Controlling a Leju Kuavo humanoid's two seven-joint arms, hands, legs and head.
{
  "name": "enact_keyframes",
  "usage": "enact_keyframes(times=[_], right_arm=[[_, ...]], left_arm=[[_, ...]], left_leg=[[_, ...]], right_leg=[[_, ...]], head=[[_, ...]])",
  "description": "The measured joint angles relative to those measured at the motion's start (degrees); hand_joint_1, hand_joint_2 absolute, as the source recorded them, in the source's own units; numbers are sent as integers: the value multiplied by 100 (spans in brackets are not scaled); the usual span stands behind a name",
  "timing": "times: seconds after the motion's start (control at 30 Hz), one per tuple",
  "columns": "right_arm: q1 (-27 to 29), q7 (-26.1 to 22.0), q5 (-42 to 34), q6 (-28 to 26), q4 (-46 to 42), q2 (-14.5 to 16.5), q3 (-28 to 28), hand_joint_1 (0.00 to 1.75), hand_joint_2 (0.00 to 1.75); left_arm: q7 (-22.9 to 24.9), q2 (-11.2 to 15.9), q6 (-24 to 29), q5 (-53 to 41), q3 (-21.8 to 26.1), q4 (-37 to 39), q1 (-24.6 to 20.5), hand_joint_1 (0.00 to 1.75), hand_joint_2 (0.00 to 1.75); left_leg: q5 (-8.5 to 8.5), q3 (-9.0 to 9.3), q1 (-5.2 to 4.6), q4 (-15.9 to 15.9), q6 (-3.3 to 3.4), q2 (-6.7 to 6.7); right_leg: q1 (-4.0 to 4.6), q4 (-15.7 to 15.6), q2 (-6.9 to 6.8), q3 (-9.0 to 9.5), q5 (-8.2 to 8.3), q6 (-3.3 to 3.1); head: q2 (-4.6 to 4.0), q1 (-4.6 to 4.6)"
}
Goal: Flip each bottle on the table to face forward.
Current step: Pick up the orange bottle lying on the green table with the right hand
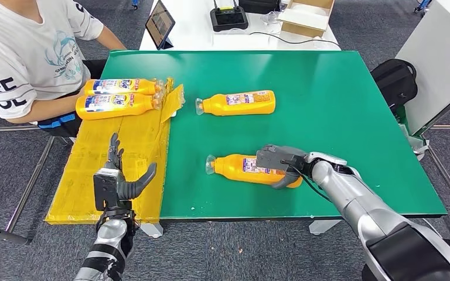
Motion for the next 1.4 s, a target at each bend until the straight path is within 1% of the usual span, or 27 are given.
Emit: enact_keyframes(times=[0.03, 0.07, 0.13, 0.17, 0.2, 0.33, 0.53, 0.77, 0.87, 0.97, 1.03, 1.13, 1.2, 1.3, 1.4], right_arm=[[8, 1, -1, -19, 3, -6, 25, 20, 175], [19, 3, 4, -50, 5, -8, 49, 57, 175], [48, 26, 40, -142, 15, 7, 115, 137, 175], [66, 42, 71, -205, 22, 23, 153, 165, 175], [84, 62, 107, -280, 32, 48, 196, 171, 175], [144, 107, 210, -561, 62, 168, 309, 175, 175], [239, 111, 236, -933, 82, 291, 347, 175, 175], [307, 82, 239, -1143, 80, 366, 331, 175, 175], [464, -91, 97, -1557, -42, 380, 180, 175, 175], [905, -313, 34, -2245, -513, 447, -216, 175, 175], [1322, -565, 79, -2855, -1056, 555, -610, 175, 175], [1966, -1221, 94, -3950, -2171, 838, -1359, 175, 175], [2316, -1631, 84, -4492, -2940, 1050, -1817, 175, 175], [2704, -2136, 25, -5010, -3848, 1306, -2346, 175, 175], [2938, -2386, -81, -5157, -4346, 1446, -2692, 175, 175]], left_arm=[[8, -1, -1, -8, -4, 13, -6, 0, 175], [16, -3, -1, -15, -9, 25, -12, 0, 175], [37, -11, -4, -27, -28, 53, -21, 0, 175], [47, -16, -5, -29, -38, 70, -27, 0, 175], [57, -21, -6, -31, -47, 84, -32, 0, 175], [88, -28, -6, -32, -55, 99, -39, 0, 175], [113, -28, -14, -32, -54, 99, -32, 0, 175], [126, -28, -39, -36, -51, 99, -20, 0, 175], [137, -28, -74, -41, -48, 72, 22, 0, 175], [171, -33, -147, -60, -45, -65, 149, 0, 175], [209, -55, -237, -58, -42, -193, 247, 0, 175], [283, -121, -533, 107, -43, -392, 384, 0, 175], [383, -182, -856, 376, -69, -511, 444, 0, 175], [603, -254, -1467, 937, -187, -674, 492, 0, 175], [774, -278, -1921, 1358, -348, -817, 505, 0, 175]], left_leg=[[0, 0, 0, 0, 0, 0], [0, 0, 0, 0, 0, 0], [0, 1, 1, 0, 0, 0], [0, 3, 1, 0, 0, 1], [-1, 5, 2, 0, 0, 3], [-6, 25, 2, -1, -2, 30], [-8, 54, 5, -2, -4, 36], [-8, 71, 6, -2, -4, 36], [-8, 74, 6, -2, -4, 34], [-8, 67, 6, -3, -4, 29], [-7, 57, 6, -3, -4, 19], [-6, 39, 7, -3, -5, 3], [-7, 28, 7, -3, -5, -1], [-8, 13, 5, -3, -4, -6], [-9, 9, 0, -3, -2, -6]], right_leg=[[0, 0, 0, 0, 0, 0], [0, 0, 0, 0, 0, 0], [1, 0, 0, 1, 0, 0], [2, 0, 1, 1, 0, 0], [2, 0, 2, 2, 0, 0], [3, -2, 20, 10, 1, -2], [7, -2, 28, 35, 2, -3], [7, -2, 28, 55, 2, -3], [7, -2, 28, 60, 2, -3], [7, -1, 27, 57, 1, -3], [8, 0, 22, 52, 0, -3], [8, 1, 13, 38, -3, -3], [8, 1, 7, 26, -5, -4], [5, -1, 0, 17, -8, -4], [0, -4, 0, 14, -6, -3]], head=[[0, 0], [0, 0], [0, 0], [0, 1], [0, 1], [0, 1], [0, 1], [0, 2], [0, 2], [0, 0], [0, -1], [0, -2], [0, -2], [0, -1], [0, -1]])
